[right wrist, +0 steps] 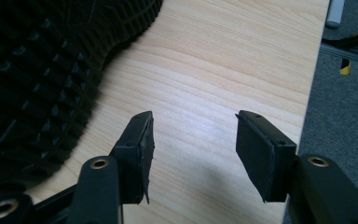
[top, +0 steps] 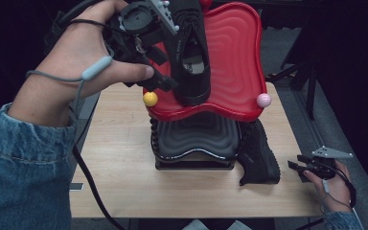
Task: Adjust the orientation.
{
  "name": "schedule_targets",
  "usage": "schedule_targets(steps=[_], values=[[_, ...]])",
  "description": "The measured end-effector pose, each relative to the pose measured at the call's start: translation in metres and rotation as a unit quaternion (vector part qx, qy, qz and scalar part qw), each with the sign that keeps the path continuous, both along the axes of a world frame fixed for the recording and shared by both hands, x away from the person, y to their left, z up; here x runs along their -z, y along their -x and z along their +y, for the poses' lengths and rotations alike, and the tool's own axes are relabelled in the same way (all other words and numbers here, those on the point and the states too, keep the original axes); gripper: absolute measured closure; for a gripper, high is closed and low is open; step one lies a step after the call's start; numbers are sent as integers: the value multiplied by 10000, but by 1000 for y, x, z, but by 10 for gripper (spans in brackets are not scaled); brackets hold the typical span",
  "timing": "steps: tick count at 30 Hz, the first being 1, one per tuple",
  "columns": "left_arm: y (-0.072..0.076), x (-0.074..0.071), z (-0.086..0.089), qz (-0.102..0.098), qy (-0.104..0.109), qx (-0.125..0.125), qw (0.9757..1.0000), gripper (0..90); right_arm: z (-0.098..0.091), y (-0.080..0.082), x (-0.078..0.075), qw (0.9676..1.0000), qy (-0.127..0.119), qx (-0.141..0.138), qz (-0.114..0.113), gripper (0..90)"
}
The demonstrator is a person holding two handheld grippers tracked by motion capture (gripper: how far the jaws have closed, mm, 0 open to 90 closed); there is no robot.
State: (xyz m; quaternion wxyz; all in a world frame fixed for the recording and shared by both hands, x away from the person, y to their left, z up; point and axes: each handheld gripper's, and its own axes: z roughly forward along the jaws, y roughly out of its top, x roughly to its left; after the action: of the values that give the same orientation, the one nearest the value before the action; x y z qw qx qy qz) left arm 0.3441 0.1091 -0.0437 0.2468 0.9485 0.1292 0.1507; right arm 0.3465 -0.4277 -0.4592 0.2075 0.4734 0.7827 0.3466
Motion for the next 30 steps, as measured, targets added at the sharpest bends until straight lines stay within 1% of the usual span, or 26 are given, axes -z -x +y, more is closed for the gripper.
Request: schedule_targets(steps=[2,7,9,12,13,15,17,20,21,22,23,25,27,28,30], values=[[0,1,6,27,-4,-121,9999,387,2,-2,0,10000,44,-34,-15,482],[0,5,22,56,64,-344,9994,388,4,-6,-1,9999,30,-83,-58,493],[0,8,27,62,54,-388,9992,388,5,-6,-1,9999,26,-92,-65,495],[-1,11,36,123,77,-494,9987,388,5,-7,-1,9999,10,-106,-77,491],[-1,13,39,120,139,-528,9984,388,5,-7,-1,9999,15,-124,-79,488],[-2,16,44,165,151,-591,9980,388,6,-7,-2,9998,-9,-175,-53,492],[-2,22,50,233,215,-740,9968,388,6,-6,-4,9998,-39,-187,-90,490],[-1,31,58,290,219,-970,9946,386,6,-6,-7,9997,-68,-198,-141,490],[-1,31,58,290,219,-970,9946,386,6,-6,-7,9997,-68,-198,-141,490],[0,36,61,326,238,-1024,9939,386,6,-6,-8,9997,-79,-211,-132,491],[0,43,66,354,187,-1062,9935,385,6,-6,-9,9996,-78,-230,-134,494],[1,50,71,400,228,-1132,9925,386,7,-6,-10,9996,-79,-256,-130,499],[1,61,77,426,215,-1153,9922,385,7,-6,-12,9996,-106,-233,-88,508],[1,66,78,443,245,-1170,9918,385,7,-7,-13,9996,-86,-236,-104,508],[1,73,82,470,265,-1141,9920,385,7,-7,-14,9996,-113,-246,-120,509]])
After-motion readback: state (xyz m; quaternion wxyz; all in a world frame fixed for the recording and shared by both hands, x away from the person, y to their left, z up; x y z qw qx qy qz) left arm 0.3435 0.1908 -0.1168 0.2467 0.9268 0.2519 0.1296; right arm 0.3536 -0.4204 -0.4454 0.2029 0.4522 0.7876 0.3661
